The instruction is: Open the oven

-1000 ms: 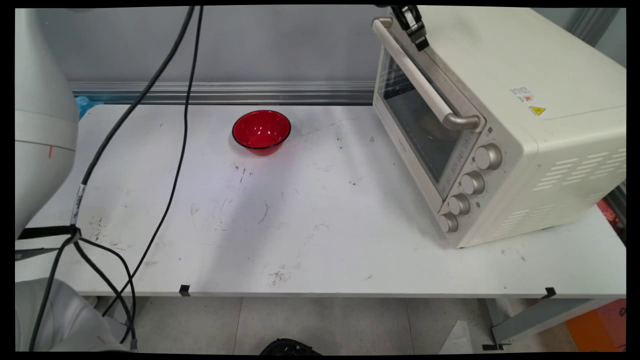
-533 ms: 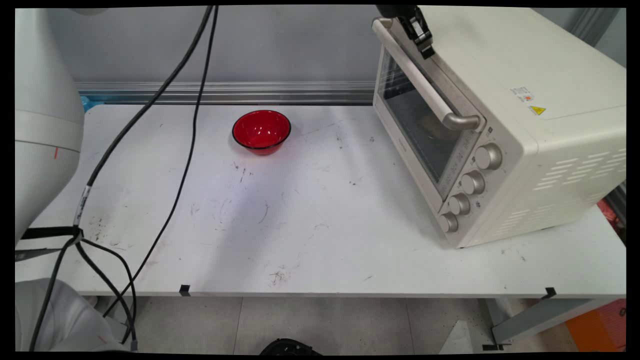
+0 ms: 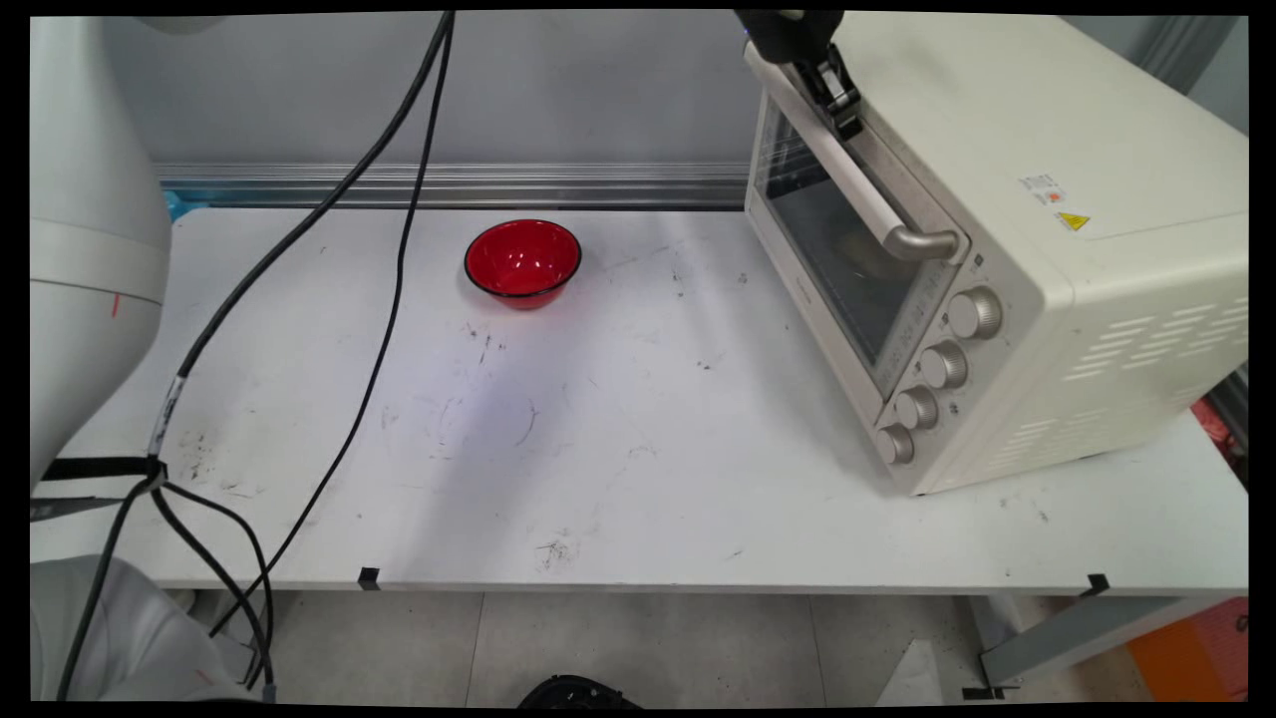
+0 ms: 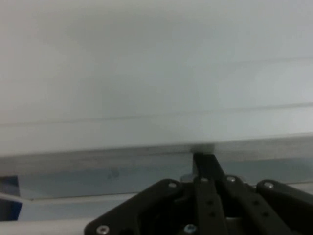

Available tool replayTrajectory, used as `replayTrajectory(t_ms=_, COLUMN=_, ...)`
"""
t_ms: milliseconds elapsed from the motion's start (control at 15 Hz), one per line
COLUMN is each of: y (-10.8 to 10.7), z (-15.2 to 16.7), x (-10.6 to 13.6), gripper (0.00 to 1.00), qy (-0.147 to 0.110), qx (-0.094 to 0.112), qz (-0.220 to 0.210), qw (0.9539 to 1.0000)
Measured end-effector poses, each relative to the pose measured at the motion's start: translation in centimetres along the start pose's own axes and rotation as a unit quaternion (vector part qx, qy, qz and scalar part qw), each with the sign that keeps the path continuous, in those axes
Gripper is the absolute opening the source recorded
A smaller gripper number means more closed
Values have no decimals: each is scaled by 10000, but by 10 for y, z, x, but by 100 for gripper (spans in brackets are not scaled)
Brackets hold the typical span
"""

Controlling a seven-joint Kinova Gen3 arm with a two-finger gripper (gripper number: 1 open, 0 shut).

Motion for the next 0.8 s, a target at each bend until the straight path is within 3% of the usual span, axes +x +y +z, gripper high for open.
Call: replayTrajectory(t_ms=800, y=12, z=-7, x=-21, gripper=0, qy=-303, qx=-60, qz=-141, qw=9994)
